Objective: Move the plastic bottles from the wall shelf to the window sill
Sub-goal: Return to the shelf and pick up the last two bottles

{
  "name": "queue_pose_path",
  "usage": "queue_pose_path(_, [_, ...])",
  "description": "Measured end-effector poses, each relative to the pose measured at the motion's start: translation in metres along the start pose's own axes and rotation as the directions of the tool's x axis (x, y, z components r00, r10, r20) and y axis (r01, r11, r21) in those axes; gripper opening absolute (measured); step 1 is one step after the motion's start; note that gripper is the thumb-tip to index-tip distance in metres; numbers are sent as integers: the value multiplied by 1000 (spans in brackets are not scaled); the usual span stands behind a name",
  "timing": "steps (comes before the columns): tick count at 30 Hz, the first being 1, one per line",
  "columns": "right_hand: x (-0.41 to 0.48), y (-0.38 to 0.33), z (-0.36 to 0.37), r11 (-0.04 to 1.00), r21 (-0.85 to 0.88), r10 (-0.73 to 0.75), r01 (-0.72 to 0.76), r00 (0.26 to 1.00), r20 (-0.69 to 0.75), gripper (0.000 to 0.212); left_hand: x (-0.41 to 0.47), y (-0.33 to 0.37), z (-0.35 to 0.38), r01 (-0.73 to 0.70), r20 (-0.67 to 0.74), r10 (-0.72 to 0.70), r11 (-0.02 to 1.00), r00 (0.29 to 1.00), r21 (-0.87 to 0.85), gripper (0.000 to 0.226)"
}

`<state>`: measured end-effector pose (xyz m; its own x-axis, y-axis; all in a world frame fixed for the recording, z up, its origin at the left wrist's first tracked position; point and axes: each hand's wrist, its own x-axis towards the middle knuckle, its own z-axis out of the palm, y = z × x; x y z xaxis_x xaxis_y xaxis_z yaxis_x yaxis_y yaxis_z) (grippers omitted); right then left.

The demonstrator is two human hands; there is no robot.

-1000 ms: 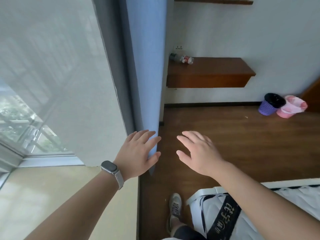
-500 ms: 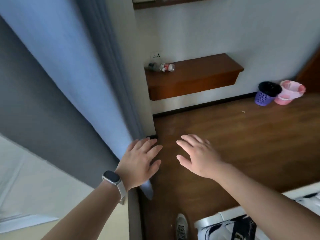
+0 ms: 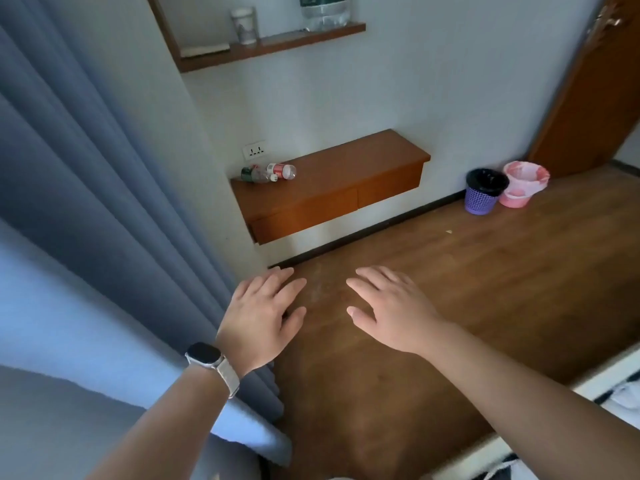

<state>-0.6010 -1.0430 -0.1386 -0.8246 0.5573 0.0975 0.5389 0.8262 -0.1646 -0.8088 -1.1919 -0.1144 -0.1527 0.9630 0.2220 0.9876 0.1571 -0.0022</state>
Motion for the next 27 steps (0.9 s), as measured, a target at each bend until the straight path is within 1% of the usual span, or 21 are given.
queue_pose_path(4, [17,16,-10,999,-2,33,-33,999,-9,60,36,-14,-6,-4,-27,4,1000,1000,-8,55])
queue_pose_path(8, [34,25,-12,998,-32,46,-45,999,19,57,67,-27,3,-48,7,49,999,999,-15,58])
queue_pose_path(12, [65,38,-13,995,-48,92,-90,996,22,56,105,-45,22,-78,56,79,997,995,-22,59])
queue_pose_path(16, [107,46,-7,987,-41,157,-154,984,80,58,148,-69,46,-102,88,104,994,991,-31,57])
queue_pose_path(18, [132,49,-6,983,-32,184,-182,976,116,58,172,-83,55,-122,69,123,992,990,-29,56])
queue_pose_path(23, [203,56,-10,982,-73,180,-172,976,126,57,223,-129,74,-189,39,190,982,981,-13,50])
queue_pose_path(27, [252,53,-9,983,-117,155,-140,980,127,59,250,-170,85,-203,25,204,979,979,-27,48])
